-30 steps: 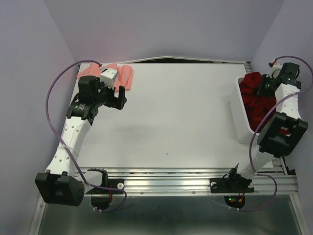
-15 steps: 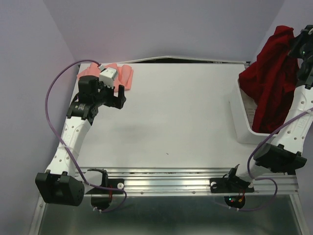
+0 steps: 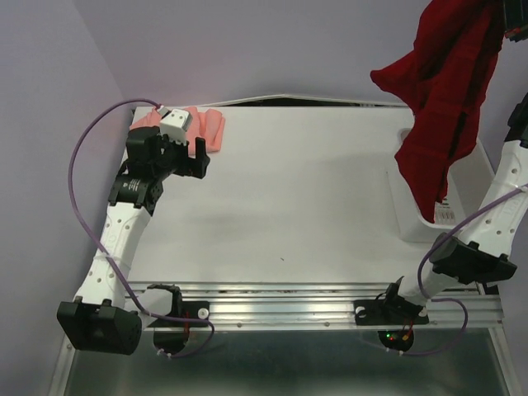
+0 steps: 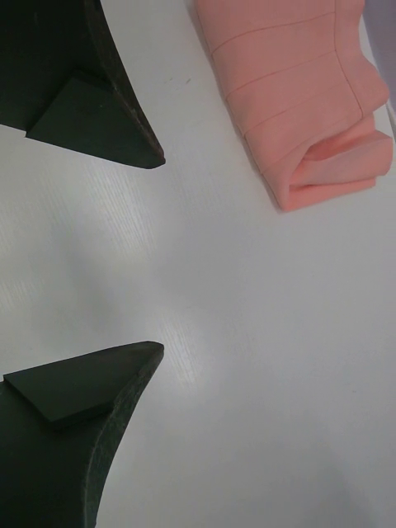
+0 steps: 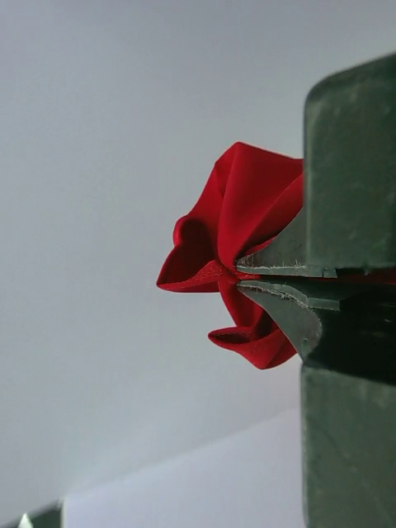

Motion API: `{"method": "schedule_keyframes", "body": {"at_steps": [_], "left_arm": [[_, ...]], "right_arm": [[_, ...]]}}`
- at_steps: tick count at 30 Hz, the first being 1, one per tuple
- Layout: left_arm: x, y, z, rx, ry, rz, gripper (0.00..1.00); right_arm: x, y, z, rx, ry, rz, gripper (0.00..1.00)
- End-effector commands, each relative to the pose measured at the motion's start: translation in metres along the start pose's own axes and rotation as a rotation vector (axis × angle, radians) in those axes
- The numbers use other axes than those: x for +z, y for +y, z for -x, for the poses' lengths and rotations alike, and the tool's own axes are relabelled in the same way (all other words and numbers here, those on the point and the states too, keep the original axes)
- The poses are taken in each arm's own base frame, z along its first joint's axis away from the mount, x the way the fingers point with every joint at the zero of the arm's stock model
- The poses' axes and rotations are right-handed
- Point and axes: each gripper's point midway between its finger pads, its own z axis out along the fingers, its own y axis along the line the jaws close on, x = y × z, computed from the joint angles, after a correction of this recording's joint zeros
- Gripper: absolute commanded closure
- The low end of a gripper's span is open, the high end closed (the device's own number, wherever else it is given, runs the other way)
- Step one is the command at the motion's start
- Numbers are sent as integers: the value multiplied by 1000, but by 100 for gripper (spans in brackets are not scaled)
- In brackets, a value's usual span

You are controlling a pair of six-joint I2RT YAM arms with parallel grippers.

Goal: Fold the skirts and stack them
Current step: Grab the skirt from the pile, then move the skirt to the center of the board

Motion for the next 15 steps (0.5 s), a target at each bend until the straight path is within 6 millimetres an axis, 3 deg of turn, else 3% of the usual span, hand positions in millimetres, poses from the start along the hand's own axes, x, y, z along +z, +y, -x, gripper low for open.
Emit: {"method": "schedule_keyframes", "body": {"at_steps": [1, 3, 4, 5, 6, 8, 9, 10, 11, 13, 15], "left_arm": [[-9, 4, 25, -5, -87, 32, 1], [-11, 6, 27, -9, -99, 40, 1], [-12, 7, 31, -16, -112, 43, 1], [-14, 7, 33, -14, -123, 39, 1], [-14, 5, 35, -11, -126, 27, 1], [-15, 0, 39, 5, -138, 0, 1], [-16, 0, 40, 7, -144, -2, 2], [-16, -1, 42, 10, -150, -8, 2], [-18, -2, 43, 13, -159, -13, 1], [-20, -5, 45, 8, -173, -34, 1], [-21, -6, 48, -25, -189, -38, 1]], "right_arm": [[1, 77, 50, 146, -154, 303, 99], [12, 82, 18, 205, -85, 341, 99], [17, 74, -17, 214, -5, 325, 99], [21, 94, -44, 247, 46, 375, 99], [21, 101, -68, 263, 93, 386, 99], [12, 112, -138, 262, 225, 392, 99], [8, 146, -166, 297, 285, 457, 99], [6, 156, -187, 308, 325, 451, 99], [-3, 163, -224, 316, 404, 444, 99], [-7, 195, -261, 327, 459, 484, 99], [-1, 208, -272, 331, 471, 491, 99]]}}
